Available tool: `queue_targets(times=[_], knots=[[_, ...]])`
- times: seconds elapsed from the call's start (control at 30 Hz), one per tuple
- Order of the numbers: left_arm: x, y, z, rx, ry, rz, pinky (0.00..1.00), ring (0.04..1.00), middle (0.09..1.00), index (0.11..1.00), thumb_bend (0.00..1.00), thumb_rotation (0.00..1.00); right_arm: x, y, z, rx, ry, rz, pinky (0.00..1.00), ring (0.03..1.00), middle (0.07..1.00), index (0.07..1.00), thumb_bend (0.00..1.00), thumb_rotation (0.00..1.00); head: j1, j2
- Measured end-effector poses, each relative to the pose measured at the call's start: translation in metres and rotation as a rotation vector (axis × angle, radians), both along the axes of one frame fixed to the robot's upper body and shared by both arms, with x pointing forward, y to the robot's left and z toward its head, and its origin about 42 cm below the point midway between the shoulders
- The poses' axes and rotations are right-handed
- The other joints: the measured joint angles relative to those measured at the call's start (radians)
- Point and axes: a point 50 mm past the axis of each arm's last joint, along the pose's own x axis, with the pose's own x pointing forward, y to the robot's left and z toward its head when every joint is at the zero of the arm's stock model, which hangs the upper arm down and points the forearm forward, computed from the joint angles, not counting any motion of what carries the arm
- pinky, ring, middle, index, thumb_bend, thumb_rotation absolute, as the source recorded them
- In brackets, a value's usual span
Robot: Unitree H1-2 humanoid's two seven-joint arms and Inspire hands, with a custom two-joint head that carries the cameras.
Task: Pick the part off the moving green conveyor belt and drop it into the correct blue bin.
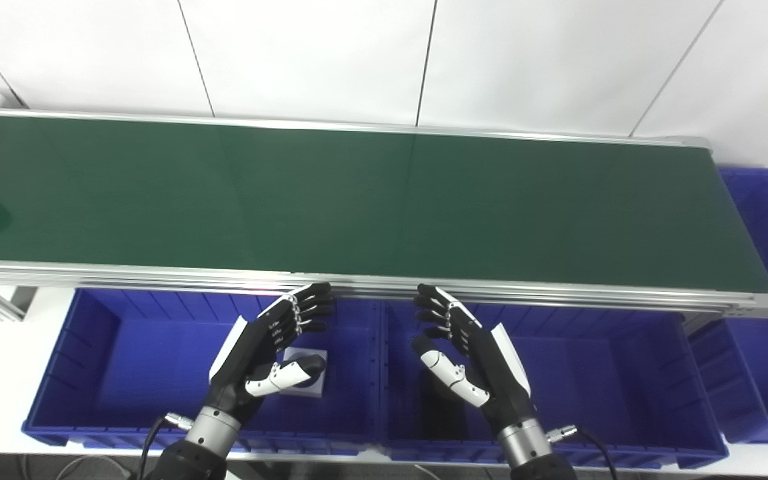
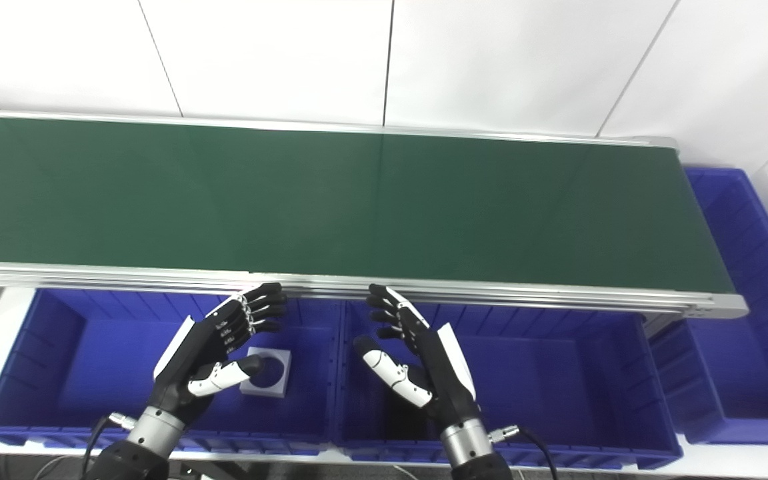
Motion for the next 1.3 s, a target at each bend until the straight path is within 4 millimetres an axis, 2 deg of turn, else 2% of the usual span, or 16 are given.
queue_targets(times=[0.93, 1.13, 1.2, 1.3], knots=[[0.000, -0.001, -0.002, 0.001, -0.001, -0.002, 0.73, 0.783, 0.816, 0.823, 0.94, 0.55, 0.000, 0.000, -0.004, -0.004, 0.011, 0.001, 0.73, 0.812, 0.845, 0.876, 0.43, 0.64, 0.003, -0.011], [0.000, 0.000, -0.006, 0.001, -0.001, -0.002, 0.72, 0.777, 0.811, 0.821, 0.94, 0.52, 0.000, 0.000, -0.006, -0.005, 0.012, -0.001, 0.73, 0.813, 0.844, 0.877, 0.43, 0.65, 0.014, -0.037], [0.000, -0.001, -0.007, 0.001, 0.005, -0.002, 0.72, 0.780, 0.813, 0.821, 0.94, 0.52, -0.001, -0.001, -0.008, -0.008, 0.015, -0.003, 0.73, 0.815, 0.846, 0.879, 0.43, 0.66, 0.034, -0.064], [0.000, -0.001, -0.008, -0.001, 0.005, -0.001, 0.73, 0.785, 0.815, 0.821, 0.94, 0.51, -0.002, -0.001, -0.012, -0.016, 0.027, 0.000, 0.73, 0.816, 0.847, 0.881, 0.43, 0.66, 0.054, -0.078]])
